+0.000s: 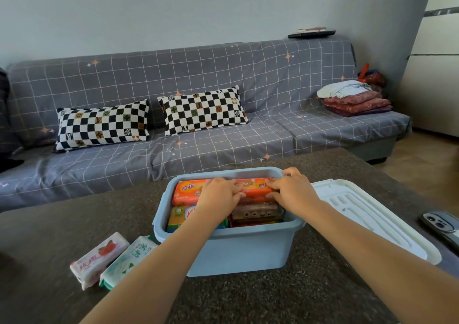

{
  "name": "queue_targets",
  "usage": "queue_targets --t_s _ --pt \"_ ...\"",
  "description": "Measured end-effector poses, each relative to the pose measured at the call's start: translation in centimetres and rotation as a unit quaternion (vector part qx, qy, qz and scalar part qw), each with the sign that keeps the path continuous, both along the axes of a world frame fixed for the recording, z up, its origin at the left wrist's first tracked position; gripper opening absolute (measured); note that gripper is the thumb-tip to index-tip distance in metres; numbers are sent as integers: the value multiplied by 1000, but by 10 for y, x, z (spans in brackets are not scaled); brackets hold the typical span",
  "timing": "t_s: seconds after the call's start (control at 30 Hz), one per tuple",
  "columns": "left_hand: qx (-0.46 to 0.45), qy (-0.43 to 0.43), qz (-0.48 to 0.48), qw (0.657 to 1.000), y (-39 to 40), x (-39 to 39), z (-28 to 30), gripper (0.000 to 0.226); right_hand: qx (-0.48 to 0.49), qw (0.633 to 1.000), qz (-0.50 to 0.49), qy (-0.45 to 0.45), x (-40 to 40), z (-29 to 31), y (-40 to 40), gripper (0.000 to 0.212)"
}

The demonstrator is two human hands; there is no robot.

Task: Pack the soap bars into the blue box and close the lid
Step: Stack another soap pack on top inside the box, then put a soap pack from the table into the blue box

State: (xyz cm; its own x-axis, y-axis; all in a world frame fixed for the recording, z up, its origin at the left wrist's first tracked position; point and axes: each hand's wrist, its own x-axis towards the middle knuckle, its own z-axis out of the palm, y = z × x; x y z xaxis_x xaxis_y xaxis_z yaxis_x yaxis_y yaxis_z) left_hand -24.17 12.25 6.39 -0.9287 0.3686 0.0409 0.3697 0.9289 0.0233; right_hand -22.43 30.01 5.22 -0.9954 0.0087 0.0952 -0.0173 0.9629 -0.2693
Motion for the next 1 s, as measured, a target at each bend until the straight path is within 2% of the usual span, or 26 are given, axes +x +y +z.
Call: queue_targets --t_s 0.07,0.13,0.23,0.4,0.6,0.8,0.87,1.0 --pt "46 -8 -1 999 -2 7 1 45 -4 1000 9 -7 4 2 1 51" --pt "133 -7 3 991 -5 14 0 43 -38 999 13 7 6 2 2 52" --pt "295 -6 62 953 -11 29 5 41 -104 993 6 61 14 9 0 46" --pt "414 30 117 902 -30 55 19 37 -217 964 33 151 41 28 -28 35" --pt "482 73 156 859 -76 106 19 30 -305 924 123 195 76 28 -101 28" --pt "489 80 216 841 -134 139 -12 27 -383 892 187 152 103 -1 -176 23" --pt "486 79 243 836 -152 145 -27 28 -389 889 210 120 109 -16 -199 23" --pt "462 50 315 827 -182 148 -60 32 -361 910 201 29 102 -50 -237 30"
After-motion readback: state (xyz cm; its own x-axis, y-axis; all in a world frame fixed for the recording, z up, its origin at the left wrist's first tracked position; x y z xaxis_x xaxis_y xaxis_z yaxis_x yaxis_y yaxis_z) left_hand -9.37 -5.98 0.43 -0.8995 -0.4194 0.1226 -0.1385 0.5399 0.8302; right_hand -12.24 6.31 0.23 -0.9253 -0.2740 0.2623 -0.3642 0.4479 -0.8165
